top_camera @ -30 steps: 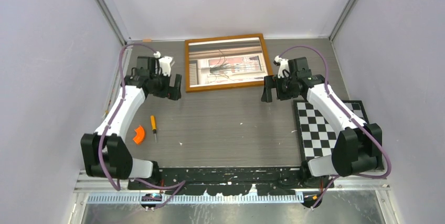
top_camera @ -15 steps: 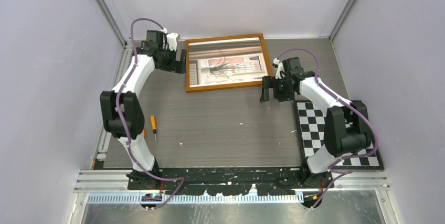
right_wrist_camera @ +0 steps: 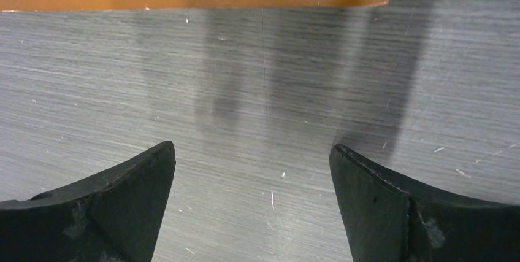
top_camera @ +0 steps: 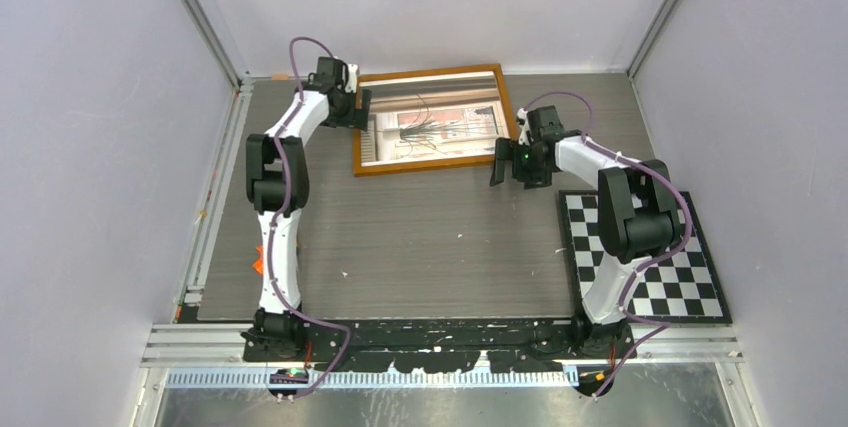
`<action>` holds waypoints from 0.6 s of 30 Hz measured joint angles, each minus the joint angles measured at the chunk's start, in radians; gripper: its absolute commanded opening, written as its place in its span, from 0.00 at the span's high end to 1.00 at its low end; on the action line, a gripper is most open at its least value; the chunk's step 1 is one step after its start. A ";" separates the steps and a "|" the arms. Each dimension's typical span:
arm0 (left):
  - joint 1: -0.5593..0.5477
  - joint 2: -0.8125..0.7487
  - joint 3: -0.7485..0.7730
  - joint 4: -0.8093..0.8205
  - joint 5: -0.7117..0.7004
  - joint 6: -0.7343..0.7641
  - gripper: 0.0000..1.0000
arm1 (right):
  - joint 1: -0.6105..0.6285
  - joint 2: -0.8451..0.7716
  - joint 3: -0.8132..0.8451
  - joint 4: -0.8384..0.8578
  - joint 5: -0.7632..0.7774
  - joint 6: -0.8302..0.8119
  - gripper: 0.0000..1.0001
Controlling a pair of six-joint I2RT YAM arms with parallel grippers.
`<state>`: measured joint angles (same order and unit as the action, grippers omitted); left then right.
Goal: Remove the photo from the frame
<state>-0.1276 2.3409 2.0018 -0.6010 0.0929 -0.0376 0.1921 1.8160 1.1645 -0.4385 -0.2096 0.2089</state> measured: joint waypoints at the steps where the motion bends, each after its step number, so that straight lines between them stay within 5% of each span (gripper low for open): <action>1: -0.004 0.021 0.019 0.002 -0.013 0.001 0.19 | 0.000 0.006 0.004 0.003 0.001 0.003 0.00; 9: -0.015 0.088 0.127 0.005 -0.072 0.016 0.62 | -0.014 0.037 0.033 0.026 0.003 0.031 0.00; 18: -0.021 0.034 0.021 0.039 -0.034 0.014 0.79 | -0.051 0.057 0.056 0.033 -0.023 0.088 0.00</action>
<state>-0.1490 2.3753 2.0224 -0.5617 0.0593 -0.0238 0.1410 1.8732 1.2201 -0.4057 -0.2325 0.2966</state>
